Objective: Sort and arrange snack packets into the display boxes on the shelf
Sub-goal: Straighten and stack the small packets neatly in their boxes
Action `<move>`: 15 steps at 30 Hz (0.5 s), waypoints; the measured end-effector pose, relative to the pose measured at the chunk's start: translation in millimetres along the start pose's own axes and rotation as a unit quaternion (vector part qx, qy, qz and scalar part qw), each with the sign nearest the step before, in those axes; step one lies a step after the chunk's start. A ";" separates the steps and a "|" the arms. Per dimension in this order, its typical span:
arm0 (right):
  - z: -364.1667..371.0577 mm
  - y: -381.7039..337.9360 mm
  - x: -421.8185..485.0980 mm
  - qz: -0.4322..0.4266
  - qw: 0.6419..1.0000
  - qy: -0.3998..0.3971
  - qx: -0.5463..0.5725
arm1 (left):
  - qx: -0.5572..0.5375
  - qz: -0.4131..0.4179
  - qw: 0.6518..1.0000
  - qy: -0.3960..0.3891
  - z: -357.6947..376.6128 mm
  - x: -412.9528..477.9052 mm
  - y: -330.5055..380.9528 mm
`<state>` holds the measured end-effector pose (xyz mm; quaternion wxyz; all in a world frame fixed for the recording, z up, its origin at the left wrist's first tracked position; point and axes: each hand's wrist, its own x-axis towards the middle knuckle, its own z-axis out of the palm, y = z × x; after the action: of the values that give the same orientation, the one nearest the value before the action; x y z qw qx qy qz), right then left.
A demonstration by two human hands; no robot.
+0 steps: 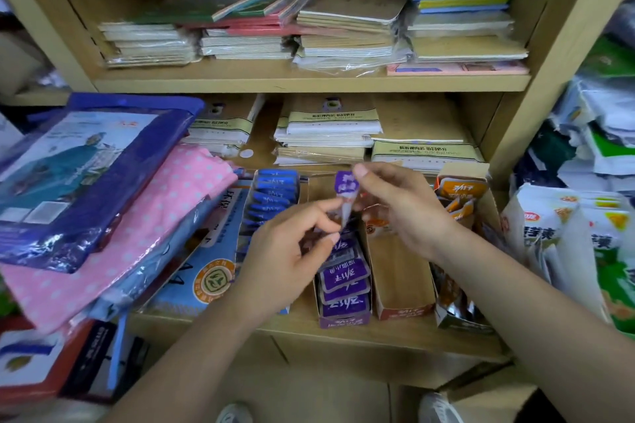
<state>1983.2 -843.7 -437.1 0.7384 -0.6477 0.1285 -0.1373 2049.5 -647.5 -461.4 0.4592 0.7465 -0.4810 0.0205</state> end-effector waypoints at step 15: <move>-14.6 -8.2 2.4 -0.223 0.952 0.181 -0.103 | 0.231 -0.006 0.965 -0.123 -10.6 -1.3 -36.7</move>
<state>1979.8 -859.1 -430.9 0.5828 -0.6963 0.1258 -0.3995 2080.2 -634.9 -480.3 0.2119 0.8319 -0.5115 0.0357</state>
